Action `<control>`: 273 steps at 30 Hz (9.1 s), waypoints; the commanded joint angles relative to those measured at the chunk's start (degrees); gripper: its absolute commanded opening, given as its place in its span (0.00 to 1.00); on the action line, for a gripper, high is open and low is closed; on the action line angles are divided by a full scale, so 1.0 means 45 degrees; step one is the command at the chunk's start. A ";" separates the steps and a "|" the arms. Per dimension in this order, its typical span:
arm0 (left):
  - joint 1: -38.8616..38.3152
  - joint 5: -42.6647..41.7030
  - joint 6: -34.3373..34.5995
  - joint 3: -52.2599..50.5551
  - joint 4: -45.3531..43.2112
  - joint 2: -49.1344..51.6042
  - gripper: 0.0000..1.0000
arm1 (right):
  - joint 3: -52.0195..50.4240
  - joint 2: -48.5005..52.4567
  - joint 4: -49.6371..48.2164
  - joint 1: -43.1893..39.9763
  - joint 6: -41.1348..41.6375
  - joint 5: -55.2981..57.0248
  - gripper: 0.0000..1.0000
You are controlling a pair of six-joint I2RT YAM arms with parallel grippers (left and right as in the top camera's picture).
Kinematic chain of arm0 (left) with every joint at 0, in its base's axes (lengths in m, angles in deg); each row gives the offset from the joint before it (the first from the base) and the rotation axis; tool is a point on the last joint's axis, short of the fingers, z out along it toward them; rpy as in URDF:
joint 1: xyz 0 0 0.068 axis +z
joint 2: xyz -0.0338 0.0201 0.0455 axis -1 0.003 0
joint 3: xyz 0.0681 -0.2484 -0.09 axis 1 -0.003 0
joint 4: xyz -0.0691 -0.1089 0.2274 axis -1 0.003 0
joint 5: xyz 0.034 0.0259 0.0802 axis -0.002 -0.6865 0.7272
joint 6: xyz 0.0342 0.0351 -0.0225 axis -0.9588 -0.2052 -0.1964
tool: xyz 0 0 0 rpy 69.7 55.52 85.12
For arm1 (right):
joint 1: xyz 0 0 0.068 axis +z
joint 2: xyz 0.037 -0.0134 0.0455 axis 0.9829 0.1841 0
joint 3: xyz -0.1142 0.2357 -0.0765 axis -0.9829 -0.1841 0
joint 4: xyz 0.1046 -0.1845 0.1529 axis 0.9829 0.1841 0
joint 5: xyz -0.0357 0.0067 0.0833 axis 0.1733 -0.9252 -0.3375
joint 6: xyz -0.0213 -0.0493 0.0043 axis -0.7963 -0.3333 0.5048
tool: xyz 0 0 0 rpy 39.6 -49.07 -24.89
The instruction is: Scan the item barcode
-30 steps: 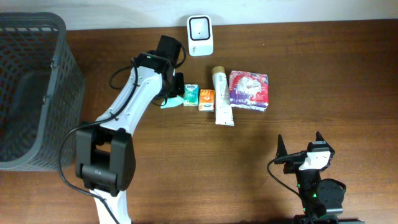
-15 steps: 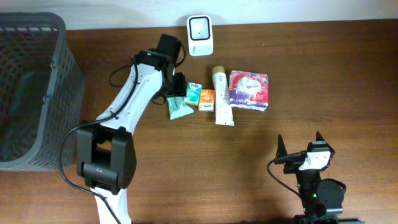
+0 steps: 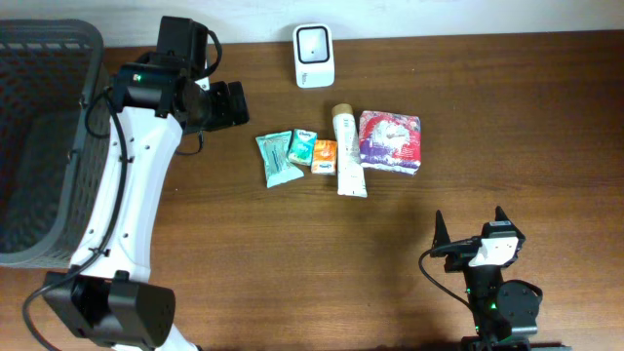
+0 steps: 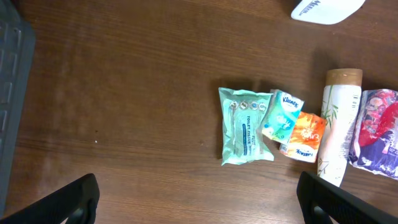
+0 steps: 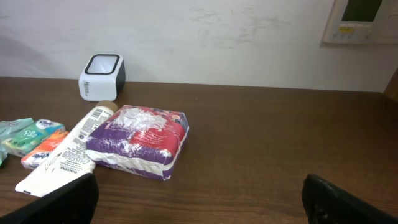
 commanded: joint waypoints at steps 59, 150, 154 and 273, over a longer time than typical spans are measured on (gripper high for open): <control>0.0024 0.0087 -0.0058 0.0049 0.0034 0.0029 0.99 | 1.5392 1.6383 0.9534 -0.0131 0.1749 -0.3055 0.99; 0.0024 0.0087 -0.0058 0.0049 0.0029 0.0029 0.99 | 1.6092 2.3955 0.9491 -0.4692 0.0379 -0.8752 0.93; 0.0024 0.0087 -0.0058 0.0049 0.0029 0.0029 0.99 | 1.4532 2.3979 0.7227 -0.4352 0.1020 -0.9131 0.92; 0.0024 0.0087 -0.0058 0.0049 0.0034 0.0029 0.99 | 2.1604 2.6282 -0.0476 0.2618 0.9005 -0.2832 0.04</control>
